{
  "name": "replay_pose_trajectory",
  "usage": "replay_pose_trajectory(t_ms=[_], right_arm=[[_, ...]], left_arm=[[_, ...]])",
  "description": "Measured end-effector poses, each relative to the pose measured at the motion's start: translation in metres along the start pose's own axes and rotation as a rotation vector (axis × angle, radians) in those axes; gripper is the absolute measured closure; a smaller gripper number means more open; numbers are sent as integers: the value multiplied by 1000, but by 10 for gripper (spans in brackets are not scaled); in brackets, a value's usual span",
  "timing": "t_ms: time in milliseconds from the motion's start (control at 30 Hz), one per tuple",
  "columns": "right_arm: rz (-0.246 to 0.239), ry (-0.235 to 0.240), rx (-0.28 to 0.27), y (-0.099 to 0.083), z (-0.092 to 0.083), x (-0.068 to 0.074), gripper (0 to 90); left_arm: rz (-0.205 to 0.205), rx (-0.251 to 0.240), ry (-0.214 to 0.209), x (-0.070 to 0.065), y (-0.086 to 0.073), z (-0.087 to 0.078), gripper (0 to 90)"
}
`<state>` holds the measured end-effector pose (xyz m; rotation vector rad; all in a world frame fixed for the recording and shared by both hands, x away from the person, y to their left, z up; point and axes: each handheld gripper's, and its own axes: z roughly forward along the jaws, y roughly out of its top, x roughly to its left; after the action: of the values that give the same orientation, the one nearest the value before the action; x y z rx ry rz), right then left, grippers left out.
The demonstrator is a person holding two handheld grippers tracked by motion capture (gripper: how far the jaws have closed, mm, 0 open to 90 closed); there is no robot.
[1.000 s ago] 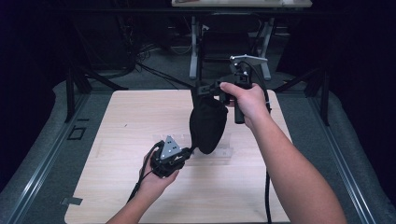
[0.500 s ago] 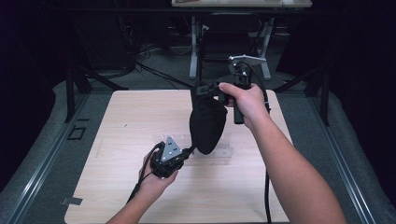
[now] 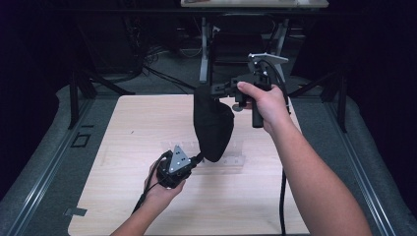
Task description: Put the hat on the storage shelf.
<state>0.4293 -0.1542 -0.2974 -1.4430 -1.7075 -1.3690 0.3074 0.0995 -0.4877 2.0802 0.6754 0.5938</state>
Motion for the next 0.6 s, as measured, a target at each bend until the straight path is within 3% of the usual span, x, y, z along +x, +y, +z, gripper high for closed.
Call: replay_pose_trajectory(t_ms=[167,600], right_arm=[[0,-6,-10,0,-6,-4,799],[14,-14,-13,-1,-12,-12,791]], left_arm=[[17,7,8,1,-2,-1,859],[-8,8,3,4,-15,-1,858]])
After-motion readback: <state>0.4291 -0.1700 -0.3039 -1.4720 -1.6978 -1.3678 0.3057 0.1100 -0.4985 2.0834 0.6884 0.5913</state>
